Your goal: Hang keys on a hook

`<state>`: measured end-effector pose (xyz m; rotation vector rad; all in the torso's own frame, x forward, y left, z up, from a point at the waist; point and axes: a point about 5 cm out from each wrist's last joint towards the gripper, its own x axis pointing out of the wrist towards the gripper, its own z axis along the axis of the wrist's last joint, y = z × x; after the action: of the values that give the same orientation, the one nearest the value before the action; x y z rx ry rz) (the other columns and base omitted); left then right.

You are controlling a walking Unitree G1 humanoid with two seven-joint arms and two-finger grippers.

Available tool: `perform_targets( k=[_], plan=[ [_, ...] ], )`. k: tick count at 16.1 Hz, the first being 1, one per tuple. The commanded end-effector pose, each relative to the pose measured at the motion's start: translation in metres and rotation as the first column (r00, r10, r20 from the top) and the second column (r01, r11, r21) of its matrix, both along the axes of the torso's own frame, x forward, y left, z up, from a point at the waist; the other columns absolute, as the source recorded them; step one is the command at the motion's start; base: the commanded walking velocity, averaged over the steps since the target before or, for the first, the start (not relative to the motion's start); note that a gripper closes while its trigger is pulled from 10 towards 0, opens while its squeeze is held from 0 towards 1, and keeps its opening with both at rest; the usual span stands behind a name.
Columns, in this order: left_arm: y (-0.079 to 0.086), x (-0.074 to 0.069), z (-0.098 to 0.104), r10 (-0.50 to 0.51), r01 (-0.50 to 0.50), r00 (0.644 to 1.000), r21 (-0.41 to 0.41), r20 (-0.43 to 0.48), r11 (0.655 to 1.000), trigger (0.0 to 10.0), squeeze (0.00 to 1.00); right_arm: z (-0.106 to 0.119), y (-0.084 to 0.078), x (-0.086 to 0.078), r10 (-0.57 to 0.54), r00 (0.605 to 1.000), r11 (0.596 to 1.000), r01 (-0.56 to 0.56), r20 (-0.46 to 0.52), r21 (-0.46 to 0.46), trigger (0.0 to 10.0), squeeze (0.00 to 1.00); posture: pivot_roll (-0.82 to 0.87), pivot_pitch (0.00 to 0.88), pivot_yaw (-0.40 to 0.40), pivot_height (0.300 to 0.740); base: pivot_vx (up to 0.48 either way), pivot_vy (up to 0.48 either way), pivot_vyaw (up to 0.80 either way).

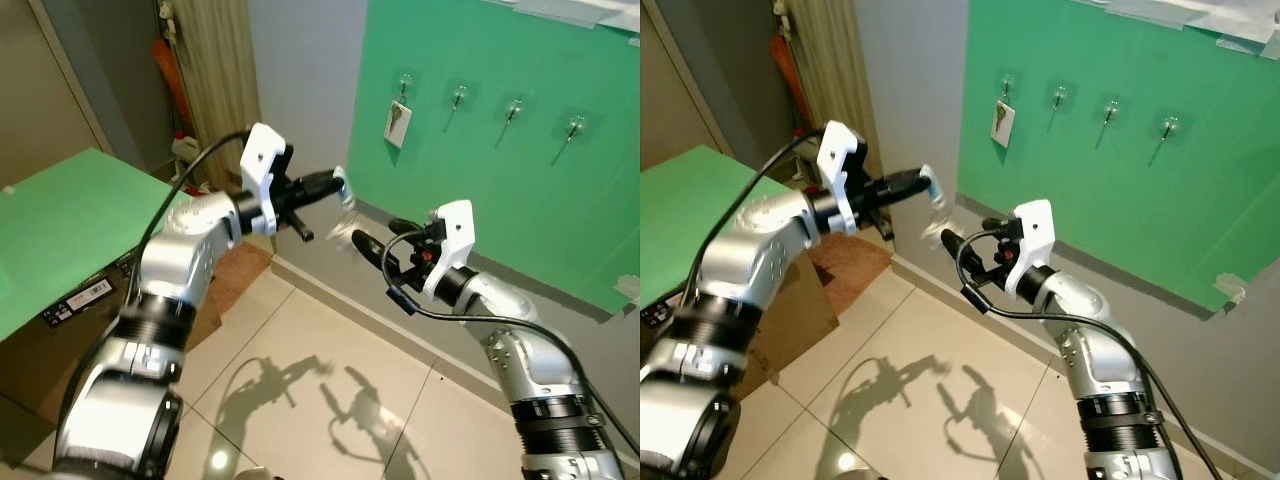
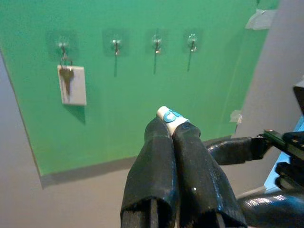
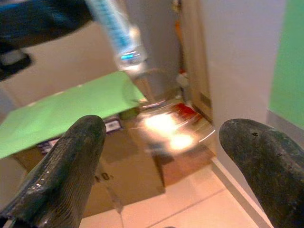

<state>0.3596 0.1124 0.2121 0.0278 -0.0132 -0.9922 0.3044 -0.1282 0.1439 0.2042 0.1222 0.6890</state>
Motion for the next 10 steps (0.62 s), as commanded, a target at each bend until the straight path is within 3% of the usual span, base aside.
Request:
perform_targets(
  k=[1,10],
  plan=[
    [0.0,0.002,0.01,-0.024,0.023,0.999,0.012,0.036,1.0,0.0,0.0,0.009,0.003,0.0,0.038,0.999,0.999,-0.038,0.02,0.007,10.0,0.0,0.02,0.0,0.029,0.74,0.0,0.0,0.0],
    [-0.007,0.002,0.012,-0.102,0.1,0.994,0.044,0.049,0.994,0.0,0.0,0.025,0.011,0.003,0.094,0.995,0.991,-0.095,0.018,0.093,10.0,0.0,0.02,0.0,0.04,0.74,0.0,0.0,0.0]
  ],
)
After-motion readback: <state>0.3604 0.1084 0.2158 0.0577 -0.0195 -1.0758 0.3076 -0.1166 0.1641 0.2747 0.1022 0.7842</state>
